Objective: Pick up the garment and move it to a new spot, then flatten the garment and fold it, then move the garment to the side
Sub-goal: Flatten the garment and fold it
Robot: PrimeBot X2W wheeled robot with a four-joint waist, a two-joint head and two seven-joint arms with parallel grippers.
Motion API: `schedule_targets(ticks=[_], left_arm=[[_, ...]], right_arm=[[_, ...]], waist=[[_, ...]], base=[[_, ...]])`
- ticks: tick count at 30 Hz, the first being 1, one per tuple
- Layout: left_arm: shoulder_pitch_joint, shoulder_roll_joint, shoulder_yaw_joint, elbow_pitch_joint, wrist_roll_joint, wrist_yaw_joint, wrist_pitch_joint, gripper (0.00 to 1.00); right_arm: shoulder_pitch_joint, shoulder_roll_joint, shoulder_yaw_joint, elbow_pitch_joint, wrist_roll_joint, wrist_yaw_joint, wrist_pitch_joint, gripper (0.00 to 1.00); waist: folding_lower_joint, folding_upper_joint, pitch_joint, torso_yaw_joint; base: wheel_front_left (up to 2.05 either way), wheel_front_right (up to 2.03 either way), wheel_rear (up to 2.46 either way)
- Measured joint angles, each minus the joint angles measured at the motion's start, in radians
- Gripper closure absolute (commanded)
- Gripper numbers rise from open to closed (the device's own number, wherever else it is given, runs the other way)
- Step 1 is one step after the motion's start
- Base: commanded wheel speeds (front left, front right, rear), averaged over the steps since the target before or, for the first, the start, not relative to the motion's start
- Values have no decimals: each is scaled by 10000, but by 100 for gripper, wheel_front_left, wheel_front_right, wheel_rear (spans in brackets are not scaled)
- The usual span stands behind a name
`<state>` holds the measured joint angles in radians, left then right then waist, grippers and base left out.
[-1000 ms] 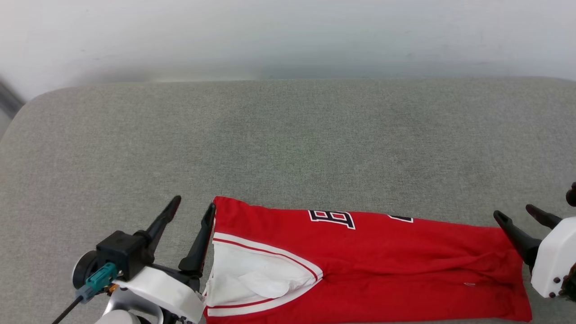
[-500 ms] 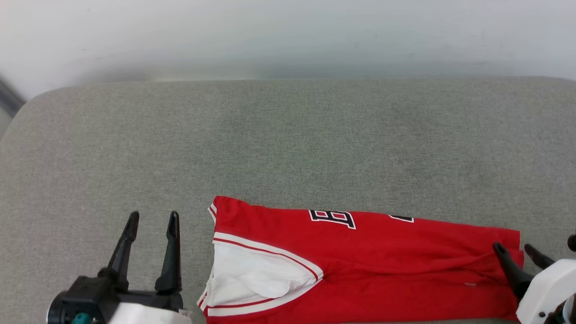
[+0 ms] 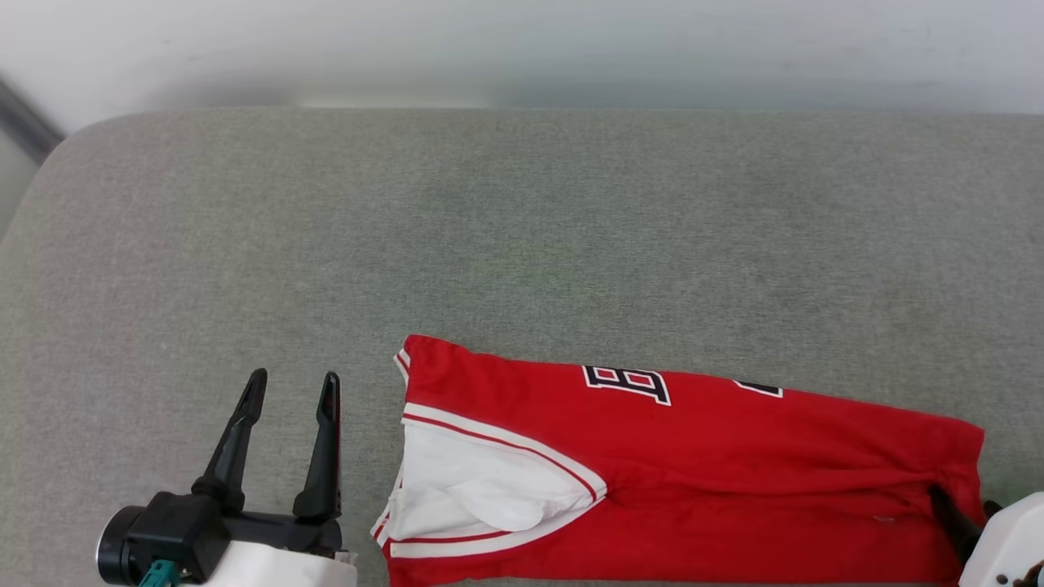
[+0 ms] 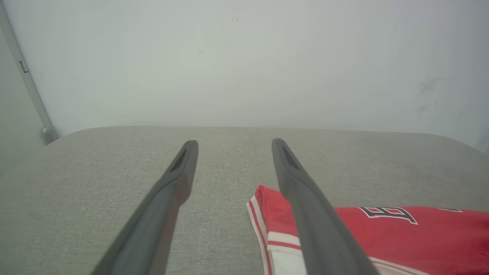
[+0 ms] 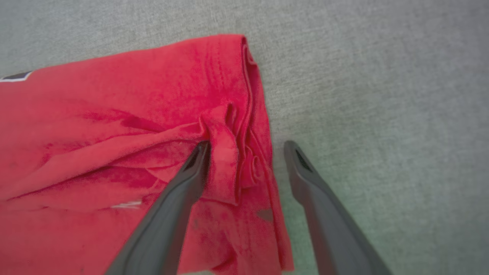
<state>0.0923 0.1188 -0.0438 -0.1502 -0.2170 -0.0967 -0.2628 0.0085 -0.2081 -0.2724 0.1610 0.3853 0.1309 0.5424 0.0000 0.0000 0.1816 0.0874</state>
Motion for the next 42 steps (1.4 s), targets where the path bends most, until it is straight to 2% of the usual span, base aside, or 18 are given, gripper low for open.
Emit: schedule_targets(ticks=[9,14,15,16,25,37,42], left_arm=[[-128,-318,268,100,293,-232,0,0],[-144,-370,245,209,385,-284,0,0],[-162,-399,282,221,397,-311,0,0],[-162,-405,303,224,397,-311,0,0],[-94,-416,395,268,397,-314,0,0],[70,-339,410,288,397,-322,0,0],[92,-339,387,359,395,-322,0,0]], right_arm=[[-61,138,-17,456,230,-23,397,0],[-55,48,458,558,525,-94,274,0],[-54,23,803,571,694,-105,113,67],[-55,23,846,604,711,-105,25,100],[-198,-13,836,963,385,13,-817,100],[-678,-671,-961,1618,-384,6,-1300,100],[-713,-660,-907,1553,-305,4,-1195,100]], waist=[[0,0,159,343],[0,0,130,387],[-1,0,82,365],[-1,0,59,352],[1,0,-183,197],[1,0,-435,-112],[1,0,-576,-189]], base=[[0,0,0],[0,0,0],[0,0,0],[0,0,0],[0,0,0],[0,0,0],[0,0,0]])
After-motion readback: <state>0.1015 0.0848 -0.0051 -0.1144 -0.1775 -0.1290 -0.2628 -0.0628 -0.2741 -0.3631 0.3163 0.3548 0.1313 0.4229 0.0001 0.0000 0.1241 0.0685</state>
